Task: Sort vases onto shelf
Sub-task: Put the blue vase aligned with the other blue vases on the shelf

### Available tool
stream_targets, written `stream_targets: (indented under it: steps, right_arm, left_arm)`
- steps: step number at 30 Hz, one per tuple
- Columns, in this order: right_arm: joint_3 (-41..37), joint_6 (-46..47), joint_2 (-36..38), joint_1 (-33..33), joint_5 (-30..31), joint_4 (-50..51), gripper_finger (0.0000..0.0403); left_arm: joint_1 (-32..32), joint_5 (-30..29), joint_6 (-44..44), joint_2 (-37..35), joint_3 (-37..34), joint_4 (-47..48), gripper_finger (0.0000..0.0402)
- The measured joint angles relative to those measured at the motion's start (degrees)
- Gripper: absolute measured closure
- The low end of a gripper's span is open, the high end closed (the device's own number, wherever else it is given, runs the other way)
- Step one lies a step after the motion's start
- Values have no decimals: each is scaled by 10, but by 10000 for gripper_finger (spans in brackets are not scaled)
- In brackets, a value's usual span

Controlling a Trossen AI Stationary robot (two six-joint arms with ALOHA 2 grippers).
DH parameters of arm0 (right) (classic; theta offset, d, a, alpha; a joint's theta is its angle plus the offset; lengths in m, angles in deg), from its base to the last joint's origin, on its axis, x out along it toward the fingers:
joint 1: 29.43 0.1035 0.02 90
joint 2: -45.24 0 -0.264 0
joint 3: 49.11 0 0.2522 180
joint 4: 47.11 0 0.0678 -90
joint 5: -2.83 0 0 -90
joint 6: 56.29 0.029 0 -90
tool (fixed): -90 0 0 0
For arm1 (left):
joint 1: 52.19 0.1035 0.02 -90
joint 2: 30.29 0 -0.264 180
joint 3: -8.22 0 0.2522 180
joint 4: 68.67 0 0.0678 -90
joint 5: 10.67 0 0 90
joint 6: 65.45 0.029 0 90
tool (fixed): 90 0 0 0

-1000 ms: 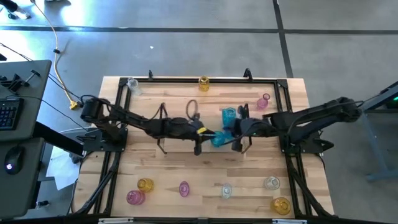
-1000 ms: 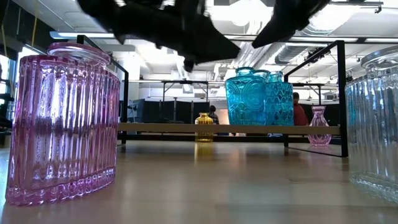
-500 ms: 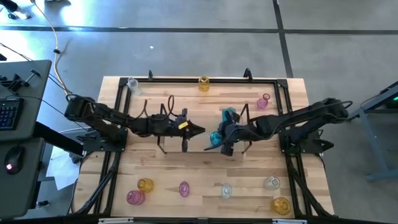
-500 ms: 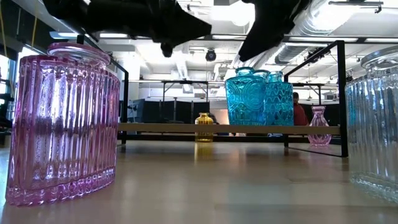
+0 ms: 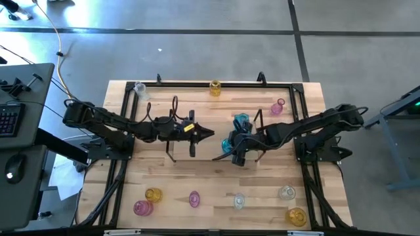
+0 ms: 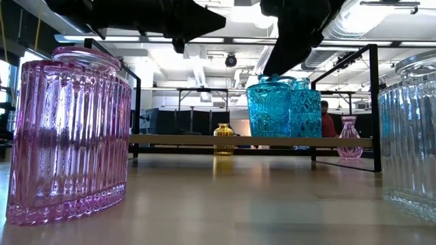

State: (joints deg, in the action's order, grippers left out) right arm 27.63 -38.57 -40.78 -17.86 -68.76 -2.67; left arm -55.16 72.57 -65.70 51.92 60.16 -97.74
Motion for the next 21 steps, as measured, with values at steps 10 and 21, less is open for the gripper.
stream_targets:
  steps: [10, 21]
  right_arm:
    - [0, 0, 0, 0, -14, 9, 268]
    - [0, 3, 3, 0, -24, 26, 292]
  left_arm:
    - [0, -3, 9, 0, 0, -4, 380]
    - [0, -3, 9, 0, 0, -3, 380]
